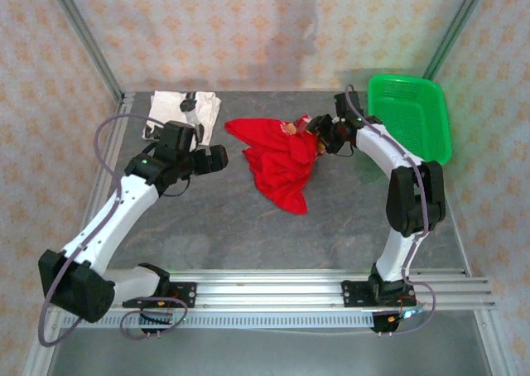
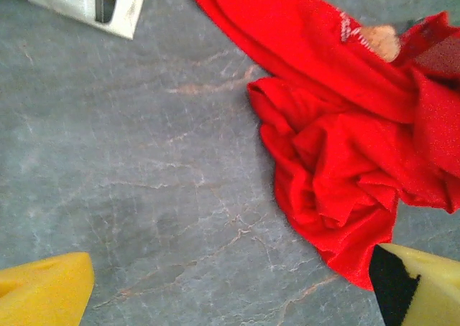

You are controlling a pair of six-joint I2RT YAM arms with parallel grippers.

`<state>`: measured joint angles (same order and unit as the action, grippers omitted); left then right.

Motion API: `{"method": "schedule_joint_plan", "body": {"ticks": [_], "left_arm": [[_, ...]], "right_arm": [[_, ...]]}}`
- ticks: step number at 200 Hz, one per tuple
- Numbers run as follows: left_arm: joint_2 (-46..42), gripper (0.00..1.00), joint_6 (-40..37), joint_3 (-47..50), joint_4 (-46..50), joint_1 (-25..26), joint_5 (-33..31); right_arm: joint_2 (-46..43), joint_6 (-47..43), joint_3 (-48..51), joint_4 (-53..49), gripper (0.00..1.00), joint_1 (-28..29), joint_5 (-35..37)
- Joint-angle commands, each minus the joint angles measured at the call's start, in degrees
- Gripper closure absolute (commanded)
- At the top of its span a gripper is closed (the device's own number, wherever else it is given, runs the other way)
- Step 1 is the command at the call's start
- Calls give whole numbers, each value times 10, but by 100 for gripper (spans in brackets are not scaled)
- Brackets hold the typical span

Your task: Fold and stack the t-shirts

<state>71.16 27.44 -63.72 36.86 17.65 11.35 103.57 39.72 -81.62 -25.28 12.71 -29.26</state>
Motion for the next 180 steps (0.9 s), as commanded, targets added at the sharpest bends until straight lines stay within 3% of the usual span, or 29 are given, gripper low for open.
{"method": "schedule_joint_plan", "body": {"ticks": [1,16,22,26,67,119,180], "left_arm": [[41,0,28,-2,-42,5,22],[83,1,29,-27,-47,4,25],[102,2,29,-41,-48,3,32],[115,3,29,-51,-50,3,38],[261,17,51,-151,-62,-17,100],[409,25,63,-286,-71,-37,122],[525,31,71,-407,-63,-36,123]], "right_arm": [[-65,-69,15,-38,32,4,18],[-109,-105,48,-64,25,7,18],[-129,-118,63,-77,12,9,20],[-142,-126,73,-85,10,11,21],[-262,-145,198,-129,9,44,-11],[-289,-127,320,-114,24,148,-18],[-201,-124,330,-50,41,178,3]]}}
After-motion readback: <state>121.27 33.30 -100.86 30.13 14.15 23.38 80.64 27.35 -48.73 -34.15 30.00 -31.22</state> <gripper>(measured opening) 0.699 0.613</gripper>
